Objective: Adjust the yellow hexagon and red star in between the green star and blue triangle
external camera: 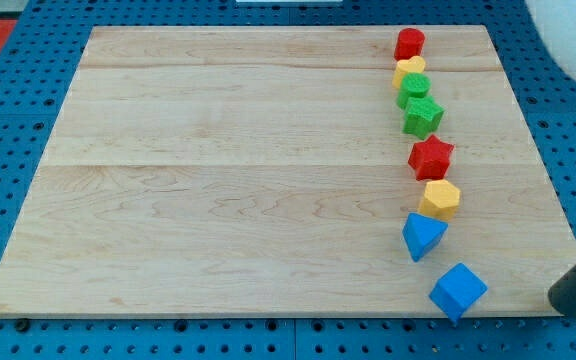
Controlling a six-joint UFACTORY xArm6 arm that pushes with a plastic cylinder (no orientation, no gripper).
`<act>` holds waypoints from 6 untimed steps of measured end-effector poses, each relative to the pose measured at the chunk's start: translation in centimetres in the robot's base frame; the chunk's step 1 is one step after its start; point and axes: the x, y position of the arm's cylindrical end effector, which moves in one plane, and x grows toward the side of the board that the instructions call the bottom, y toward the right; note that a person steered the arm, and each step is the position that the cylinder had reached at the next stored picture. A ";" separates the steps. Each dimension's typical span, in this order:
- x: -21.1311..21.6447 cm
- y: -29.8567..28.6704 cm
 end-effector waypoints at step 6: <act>-8.2 -1.7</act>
